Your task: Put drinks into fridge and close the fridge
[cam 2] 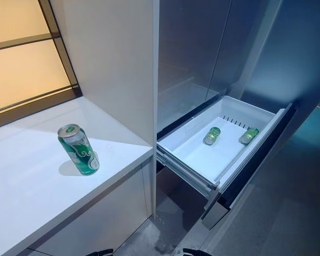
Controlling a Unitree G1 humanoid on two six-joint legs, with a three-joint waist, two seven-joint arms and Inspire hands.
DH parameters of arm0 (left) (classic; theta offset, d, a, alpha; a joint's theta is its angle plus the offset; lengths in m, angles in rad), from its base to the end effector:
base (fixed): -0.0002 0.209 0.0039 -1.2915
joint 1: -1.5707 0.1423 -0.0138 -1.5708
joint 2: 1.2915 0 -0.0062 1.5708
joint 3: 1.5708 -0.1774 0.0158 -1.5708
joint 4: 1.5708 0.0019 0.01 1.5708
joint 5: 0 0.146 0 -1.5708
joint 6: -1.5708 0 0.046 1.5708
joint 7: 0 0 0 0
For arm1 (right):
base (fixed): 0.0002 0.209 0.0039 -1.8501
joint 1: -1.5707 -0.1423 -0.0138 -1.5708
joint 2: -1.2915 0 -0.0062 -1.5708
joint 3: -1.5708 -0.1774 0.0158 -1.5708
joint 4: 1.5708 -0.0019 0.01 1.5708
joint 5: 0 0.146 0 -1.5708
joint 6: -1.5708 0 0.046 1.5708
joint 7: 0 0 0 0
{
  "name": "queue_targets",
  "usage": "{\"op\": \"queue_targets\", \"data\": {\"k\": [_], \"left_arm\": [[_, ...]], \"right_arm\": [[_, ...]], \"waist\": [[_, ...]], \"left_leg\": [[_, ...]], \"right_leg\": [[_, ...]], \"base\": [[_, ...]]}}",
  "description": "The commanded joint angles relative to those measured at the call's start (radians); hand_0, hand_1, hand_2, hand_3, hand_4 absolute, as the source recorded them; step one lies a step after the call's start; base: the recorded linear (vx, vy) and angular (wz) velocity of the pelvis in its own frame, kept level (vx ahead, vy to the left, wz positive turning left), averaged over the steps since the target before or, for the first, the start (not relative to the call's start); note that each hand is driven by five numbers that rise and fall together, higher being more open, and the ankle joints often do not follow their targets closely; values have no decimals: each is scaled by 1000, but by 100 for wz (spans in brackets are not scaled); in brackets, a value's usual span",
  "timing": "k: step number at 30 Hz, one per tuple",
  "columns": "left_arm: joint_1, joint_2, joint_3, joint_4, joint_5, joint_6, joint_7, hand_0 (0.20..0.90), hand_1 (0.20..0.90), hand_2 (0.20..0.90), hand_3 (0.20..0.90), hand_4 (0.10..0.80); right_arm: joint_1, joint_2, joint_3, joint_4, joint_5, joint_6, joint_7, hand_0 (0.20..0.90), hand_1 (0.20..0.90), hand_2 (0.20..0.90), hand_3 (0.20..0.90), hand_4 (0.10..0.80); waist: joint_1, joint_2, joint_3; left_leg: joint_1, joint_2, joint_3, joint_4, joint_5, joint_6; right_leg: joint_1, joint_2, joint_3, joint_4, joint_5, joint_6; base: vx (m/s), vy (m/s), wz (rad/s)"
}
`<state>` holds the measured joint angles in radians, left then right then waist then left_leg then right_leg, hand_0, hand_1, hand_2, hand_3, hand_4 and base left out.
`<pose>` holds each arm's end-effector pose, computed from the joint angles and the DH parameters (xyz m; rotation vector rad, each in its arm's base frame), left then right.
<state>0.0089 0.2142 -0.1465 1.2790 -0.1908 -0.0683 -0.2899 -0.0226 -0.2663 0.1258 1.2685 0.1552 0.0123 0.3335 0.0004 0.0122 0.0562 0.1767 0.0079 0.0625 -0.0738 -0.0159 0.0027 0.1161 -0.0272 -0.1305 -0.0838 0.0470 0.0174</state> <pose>0.0646 0.2172 -0.1206 -0.0603 1.2207 -0.1228 0.0750 -0.2360 -0.1146 0.0338 1.2644 0.1314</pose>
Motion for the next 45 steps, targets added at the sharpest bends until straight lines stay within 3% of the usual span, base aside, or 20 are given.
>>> {"op": "queue_targets", "data": {"k": [1, 5, 13, 16, 20, 25, 26, 29, 35, 45], "left_arm": [[-53, 20, -28, 13, 75, -149, 6, 900, 900, 900, 900, 800], [-75, 28, -107, -67, 78, -288, 0, 900, 900, 900, 900, 800], [-130, 76, -204, -320, 50, -357, -12, 900, 900, 900, 900, 800], [-145, 109, -228, -461, 11, -382, -81, 900, 900, 900, 900, 800], [-158, 163, -242, -679, -117, -337, -227, 900, 900, 900, 900, 800], [-213, 244, -177, -1122, -477, -75, -451, 900, 900, 900, 900, 800], [-216, 246, -169, -1154, -489, -49, -446, 900, 900, 900, 900, 800], [-245, 242, -100, -1388, -705, 20, -427, 900, 900, 900, 900, 800], [-240, 187, -18, -1592, -926, 2, -391, 900, 900, 900, 900, 800], [-230, 166, 14, -1696, -1196, -26, -451, 900, 900, 900, 900, 800]], "right_arm": [[-22, 0, 49, 53, -43, -5, 46, 900, 900, 900, 900, 800], [-39, -16, 65, 42, -53, 6, 52, 900, 900, 900, 900, 800], [-79, -43, 77, 31, -71, 28, 70, 900, 900, 900, 900, 800], [-88, -50, 79, 37, -74, 29, 73, 900, 900, 900, 900, 800], [-93, -57, 75, 34, -81, 34, 75, 900, 900, 900, 900, 800], [-88, -63, 70, 41, -87, 13, 74, 900, 900, 900, 900, 800], [-88, -62, 70, 41, -86, 12, 74, 900, 900, 900, 900, 800], [-76, -50, 65, 60, -96, -17, 65, 900, 900, 900, 900, 800], [-46, -14, 89, 81, -90, -53, 42, 900, 900, 900, 900, 800], [-36, 18, 142, 94, -66, -61, 11, 900, 900, 900, 900, 800]], "waist": [[10, -16, 8], [5, -9, 14], [7, 9, 31], [10, 15, 31], [15, 21, 34], [25, 25, 41], [26, 25, 41], [37, 21, 37], [53, 12, 26], [76, 16, 24]], "left_leg": [[-43, -58, -1, 65, -73, 13], [-48, -52, 5, 64, -69, 11], [-52, -52, -2, 61, -62, 15], [-51, -53, -4, 55, -56, 16], [-52, -52, -6, 51, -53, 18], [-52, -53, -13, 41, -51, 25], [-51, -53, -14, 40, -51, 26], [-44, -56, -25, 28, -55, 32], [-29, -59, -48, 13, -56, 34], [-18, -59, -78, 8, -54, 24]], "right_leg": [[-10, -4, -26, 112, -126, 37], [-18, -2, -20, 115, -125, 41], [-29, 2, -9, 124, -124, 40], [-28, 5, -5, 120, -121, 41], [-30, 7, -2, 120, -120, 42], [-32, 9, 3, 121, -121, 41], [-31, 9, 3, 120, -121, 41], [-23, 11, 6, 114, -123, 42], [1, 12, 1, 101, -131, 41], [29, 13, -26, 92, -142, 30]], "base": [[0, 0, 0], [-30, 18, -3], [-28, 22, -2], [0, 0, 0], [0, 0, 0], [-29, 6, -3], [-13, -7, -3], [0, -12, 0], [13, -36, 3], [11, -28, 9]]}}
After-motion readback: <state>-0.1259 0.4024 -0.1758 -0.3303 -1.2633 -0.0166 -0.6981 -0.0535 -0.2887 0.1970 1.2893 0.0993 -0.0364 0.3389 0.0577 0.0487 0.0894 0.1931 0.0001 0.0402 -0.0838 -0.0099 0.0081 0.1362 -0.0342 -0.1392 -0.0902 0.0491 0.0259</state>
